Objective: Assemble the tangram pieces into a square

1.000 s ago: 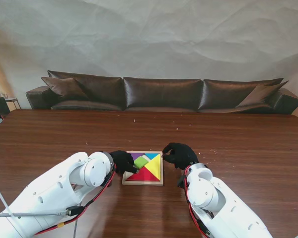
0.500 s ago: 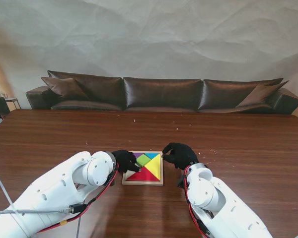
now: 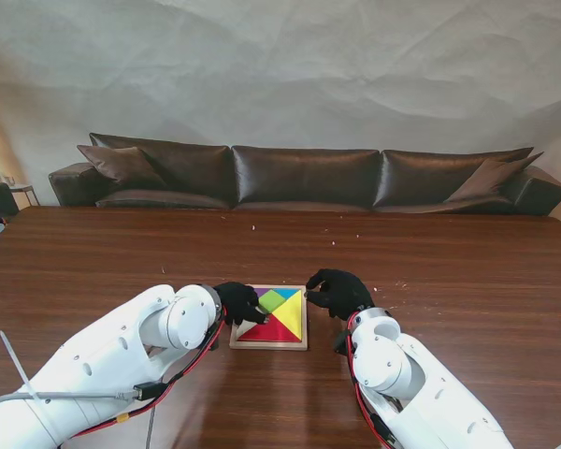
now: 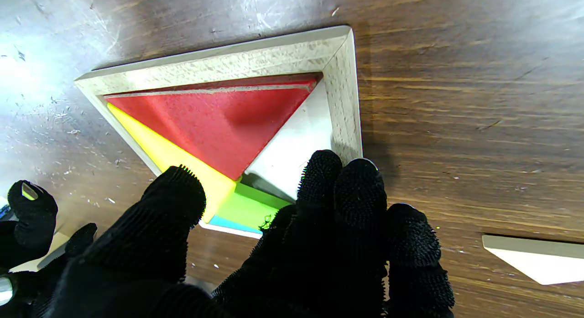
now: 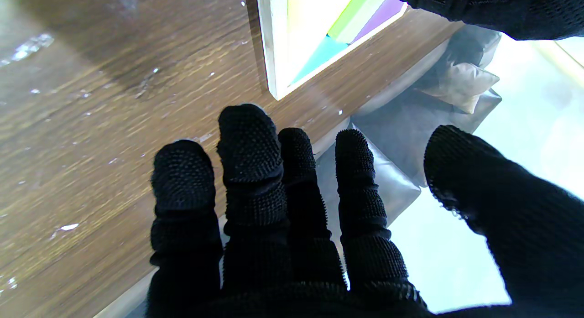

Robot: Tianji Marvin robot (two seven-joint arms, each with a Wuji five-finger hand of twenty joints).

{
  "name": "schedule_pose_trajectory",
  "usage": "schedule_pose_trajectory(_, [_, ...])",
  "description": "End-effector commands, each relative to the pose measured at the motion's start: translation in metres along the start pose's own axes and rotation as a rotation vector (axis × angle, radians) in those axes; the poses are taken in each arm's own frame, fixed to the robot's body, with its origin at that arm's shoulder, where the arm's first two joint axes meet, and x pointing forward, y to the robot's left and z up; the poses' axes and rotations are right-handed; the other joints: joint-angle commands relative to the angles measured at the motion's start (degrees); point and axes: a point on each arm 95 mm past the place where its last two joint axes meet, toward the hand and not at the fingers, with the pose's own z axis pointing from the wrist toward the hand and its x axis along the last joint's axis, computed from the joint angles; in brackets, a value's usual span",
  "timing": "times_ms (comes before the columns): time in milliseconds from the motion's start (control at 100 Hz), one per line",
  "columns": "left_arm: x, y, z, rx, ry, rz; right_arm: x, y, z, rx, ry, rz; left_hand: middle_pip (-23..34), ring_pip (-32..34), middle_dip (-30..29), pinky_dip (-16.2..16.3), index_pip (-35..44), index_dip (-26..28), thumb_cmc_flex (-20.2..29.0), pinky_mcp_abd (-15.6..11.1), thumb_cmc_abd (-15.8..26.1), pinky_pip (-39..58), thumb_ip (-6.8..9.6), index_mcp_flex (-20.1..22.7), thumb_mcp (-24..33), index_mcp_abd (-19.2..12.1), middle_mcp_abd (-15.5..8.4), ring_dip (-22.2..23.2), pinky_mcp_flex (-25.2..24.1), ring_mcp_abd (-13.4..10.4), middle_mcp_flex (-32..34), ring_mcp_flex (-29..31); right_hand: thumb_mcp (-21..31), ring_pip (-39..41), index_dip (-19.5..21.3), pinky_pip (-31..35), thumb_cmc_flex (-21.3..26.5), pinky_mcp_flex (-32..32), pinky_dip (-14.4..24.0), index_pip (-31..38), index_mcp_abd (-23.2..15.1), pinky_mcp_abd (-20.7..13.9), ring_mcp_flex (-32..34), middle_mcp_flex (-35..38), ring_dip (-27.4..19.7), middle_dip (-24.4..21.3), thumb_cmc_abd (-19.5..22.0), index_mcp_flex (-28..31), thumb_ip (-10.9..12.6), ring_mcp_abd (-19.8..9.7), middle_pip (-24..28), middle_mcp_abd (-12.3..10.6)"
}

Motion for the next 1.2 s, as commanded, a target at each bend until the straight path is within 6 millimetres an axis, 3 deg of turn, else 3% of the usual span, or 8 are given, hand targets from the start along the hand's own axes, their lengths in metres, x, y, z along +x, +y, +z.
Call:
schedule_pose_trajectory(0, [0.004,0.000,0.001,-0.015,0.005,-0.007,0.002,-0.004,-0.001,0.020,0.006,0.007,1.3,2.3,0.6,1.1,-1.4,-0.6,-1.9,-1.0,2.4,0.6,1.65,-1.4,0.1,2.4,1.3,0.8,-1.5,1.2,-0.2,-0.1,-0.5,1.0,-0.2,1.0,-0.3,-6.9,1.5,0.2,0.2,0.4,-0.9,-1.1,0.1,-0.9,1.3,-0.8,1.4,0.2,0.4,1.3])
schedule_pose_trajectory(220, [0.004,-0.002,-0.002,-0.003,0.006,-0.003,0.002,-0.005,-0.001,0.022,0.007,0.007,1.4,2.5,0.6,1.3,-1.6,-0.8,-2.0,-0.7,2.2,0.6,1.62,-0.9,0.6,3.4,1.5,0.7,-1.3,1.6,0.2,0.3,-0.6,1.0,-0.2,1.0,-0.3,-6.9,1.5,0.2,0.3,0.4,-0.9,-1.1,0.0,-0.9,1.3,-0.8,1.4,0.3,0.4,1.3])
schedule_pose_trajectory(470, [0.005,-0.008,-0.009,0.022,0.018,0.007,0.003,-0.005,-0.001,0.024,0.008,0.007,1.5,2.5,0.5,1.2,-1.1,-0.7,-2.2,-0.8,2.2,0.7,1.57,-0.2,0.8,2.1,1.3,0.7,-0.9,1.3,0.4,0.5,-0.6,1.0,-0.2,1.1,-0.4,-6.9,1.5,0.2,0.3,0.5,-0.8,-1.1,0.0,-0.9,1.4,-0.8,1.4,0.2,0.4,1.4])
schedule_pose_trajectory(560, [0.005,-0.010,-0.009,0.028,0.024,0.011,0.002,-0.005,-0.001,0.024,0.006,0.009,1.6,2.6,0.6,1.2,-0.5,-0.4,-2.2,-1.0,2.3,0.7,1.54,0.1,0.8,0.1,1.1,0.6,-0.8,1.0,0.4,0.6,-0.6,1.0,-0.2,1.1,-0.4,-6.9,1.5,0.2,0.3,0.4,-0.9,-1.1,0.0,-0.9,1.4,-0.8,1.5,0.3,0.4,1.4])
schedule_pose_trajectory(680, [0.006,-0.010,-0.008,0.032,0.035,0.008,0.002,-0.005,-0.001,0.025,0.006,0.009,1.6,2.6,0.6,1.1,0.6,0.3,-2.1,-1.1,2.4,0.7,1.52,0.2,0.4,-6.6,1.0,0.6,-0.7,0.9,0.4,0.5,-0.6,1.1,-0.2,1.1,-0.3,-6.9,1.5,0.1,0.3,0.4,-0.8,-1.1,0.1,-0.9,1.4,-0.8,1.5,0.4,0.4,1.4])
schedule_pose_trajectory(880, [0.010,-0.012,-0.008,0.040,0.061,0.004,0.002,-0.005,0.000,0.027,0.004,0.010,2.5,3.3,1.4,1.0,2.3,1.8,-1.4,-1.3,2.6,1.1,1.52,1.4,-0.2,-13.8,0.8,0.8,-0.2,0.4,0.7,1.0,-0.6,1.1,-0.2,1.1,-0.4,-6.9,1.4,0.2,0.4,0.4,-0.8,-1.1,0.0,-0.9,1.5,-0.8,1.5,0.4,0.4,1.5])
schedule_pose_trajectory(1050, [0.016,-0.012,-0.009,0.044,0.094,-0.021,0.002,-0.005,0.000,0.027,0.002,0.010,4.1,5.2,2.9,1.2,3.9,3.2,-0.7,-1.0,2.6,1.6,1.54,4.3,-0.3,-17.1,1.0,1.4,0.1,0.6,1.3,1.7,-0.6,1.1,-0.2,1.1,-0.4,-7.0,1.5,0.1,0.3,0.5,-0.9,-1.1,0.0,-0.9,1.6,-0.8,1.5,0.4,0.4,1.4])
schedule_pose_trajectory(1190, [0.019,-0.010,-0.006,0.028,0.114,-0.022,0.002,-0.004,0.000,0.027,0.001,0.010,4.4,5.7,3.5,1.4,3.7,3.5,-0.7,-1.2,2.7,1.7,1.49,4.2,-0.7,-18.5,0.7,1.5,0.1,0.3,1.1,1.6,-0.6,1.1,-0.2,1.1,-0.4,-7.0,1.5,0.1,0.4,0.5,-0.9,-1.0,0.0,-0.9,1.7,-0.8,1.5,0.4,0.4,1.4])
